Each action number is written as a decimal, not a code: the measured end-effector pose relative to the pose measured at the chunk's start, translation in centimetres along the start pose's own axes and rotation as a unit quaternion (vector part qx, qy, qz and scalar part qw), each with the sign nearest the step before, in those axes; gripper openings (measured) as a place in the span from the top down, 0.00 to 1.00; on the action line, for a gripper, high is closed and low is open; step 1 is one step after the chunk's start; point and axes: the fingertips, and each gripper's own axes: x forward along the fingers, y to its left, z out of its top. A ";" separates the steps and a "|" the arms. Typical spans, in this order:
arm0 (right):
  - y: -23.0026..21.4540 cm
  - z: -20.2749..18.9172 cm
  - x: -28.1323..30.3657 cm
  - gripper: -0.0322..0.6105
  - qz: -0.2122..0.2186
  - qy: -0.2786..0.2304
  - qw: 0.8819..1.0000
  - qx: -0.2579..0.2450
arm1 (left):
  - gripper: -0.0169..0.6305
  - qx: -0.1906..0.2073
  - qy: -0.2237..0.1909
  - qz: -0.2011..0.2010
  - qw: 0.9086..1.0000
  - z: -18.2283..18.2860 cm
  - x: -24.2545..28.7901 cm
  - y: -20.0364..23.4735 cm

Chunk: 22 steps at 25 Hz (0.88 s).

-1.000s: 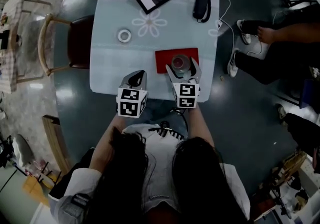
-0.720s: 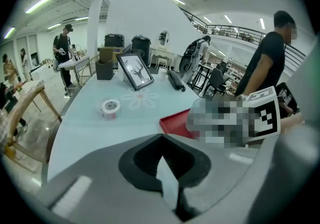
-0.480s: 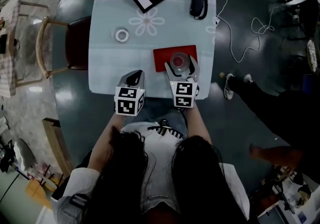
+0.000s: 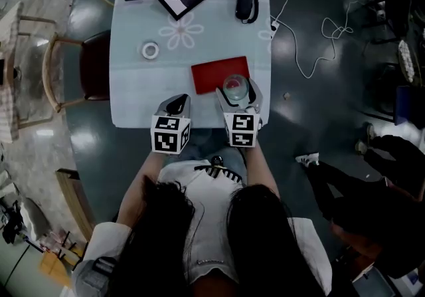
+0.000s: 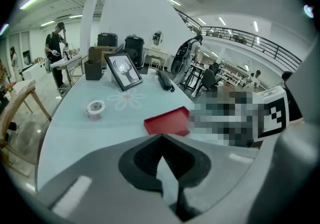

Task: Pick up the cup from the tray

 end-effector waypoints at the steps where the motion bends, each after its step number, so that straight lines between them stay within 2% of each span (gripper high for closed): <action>1: -0.3 -0.1 -0.3 0.30 -0.003 0.000 1.000 0.004 | 0.97 0.001 0.000 -0.001 1.000 0.0 0.0 -0.3; 9: -3.4 -2.1 -3.0 0.30 -0.027 -0.001 1.000 0.012 | 0.97 0.013 0.000 -0.017 1.000 -0.5 -0.1 -3.4; 16: -4.4 -3.4 -4.9 0.30 -0.026 0.012 0.999 0.015 | 0.97 0.022 -0.005 -0.024 0.999 -0.5 0.1 -5.7; 22: -5.2 -4.1 -5.7 0.30 -0.025 0.004 0.999 0.028 | 0.97 0.024 -0.008 -0.022 0.999 -0.5 0.2 -6.9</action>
